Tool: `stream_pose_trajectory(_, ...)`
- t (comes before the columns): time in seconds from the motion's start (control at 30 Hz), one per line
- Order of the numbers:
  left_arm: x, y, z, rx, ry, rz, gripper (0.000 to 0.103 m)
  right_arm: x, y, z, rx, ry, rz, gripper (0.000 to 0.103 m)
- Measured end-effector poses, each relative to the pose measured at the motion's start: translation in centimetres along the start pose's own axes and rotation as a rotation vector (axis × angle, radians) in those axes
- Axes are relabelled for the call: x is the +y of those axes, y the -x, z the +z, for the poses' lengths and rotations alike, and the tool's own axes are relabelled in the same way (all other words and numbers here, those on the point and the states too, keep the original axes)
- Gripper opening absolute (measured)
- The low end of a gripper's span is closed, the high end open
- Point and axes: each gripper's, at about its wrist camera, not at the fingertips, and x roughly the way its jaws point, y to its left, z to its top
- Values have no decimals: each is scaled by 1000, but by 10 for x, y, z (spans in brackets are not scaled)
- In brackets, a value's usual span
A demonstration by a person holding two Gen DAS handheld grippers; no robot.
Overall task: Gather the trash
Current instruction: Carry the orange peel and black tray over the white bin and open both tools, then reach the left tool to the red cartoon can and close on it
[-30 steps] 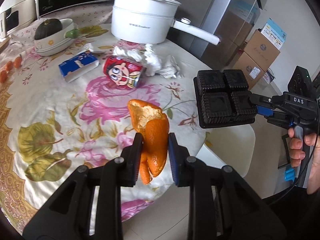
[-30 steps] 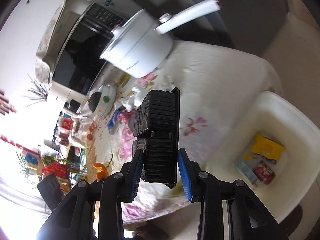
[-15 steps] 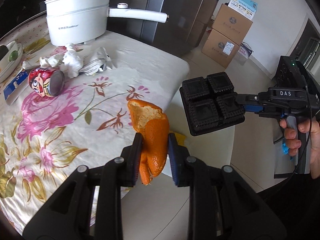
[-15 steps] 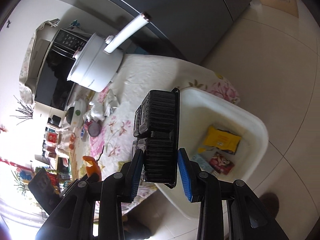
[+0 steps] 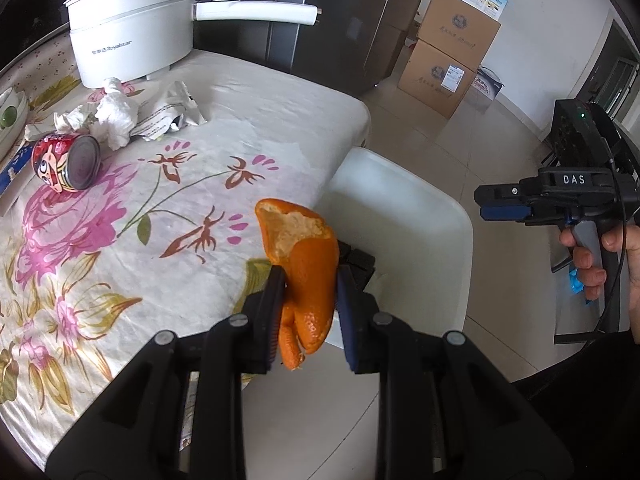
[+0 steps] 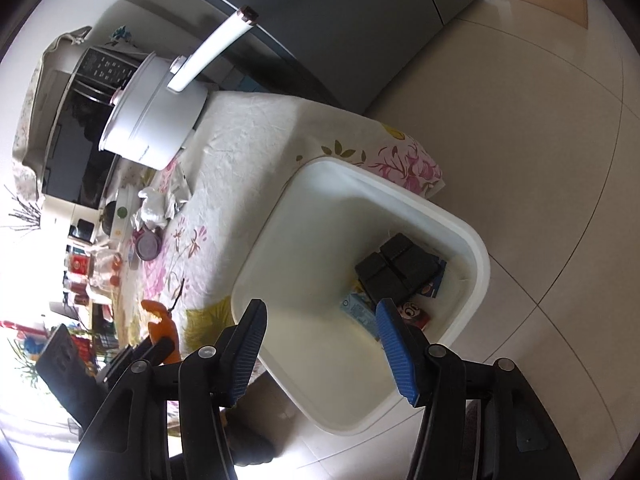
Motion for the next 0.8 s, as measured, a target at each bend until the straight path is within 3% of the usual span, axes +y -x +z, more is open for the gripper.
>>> stream_pose_trajectory(0.27,-25,-31,7,27,-31,-28,28,2,11,-4,-20,34,-40,60)
stream_pose_trajectory(0.47,-35,-41,15,3,-43,-49,28,-1,20,-6,-43,67,-97,60)
stream_pose_trajectory(0.53,-39,-40,17,-22,-56,-59,48,-3,22,-6,-49,77,-118,60)
stream_pose_trajectory(0.57,-41,-40,19,-25,-58,-28,76,-5,23,-5,-53,80,-129,60)
stream_pose_trajectory(0.6,-42,-38,19,-43,-60,1,84,-6,24,-5,-54,79,-135,60)
stream_pose_trajectory(0.8,-40,-34,21,-50,-79,39,85,-11,27,-2,-64,65,-148,61)
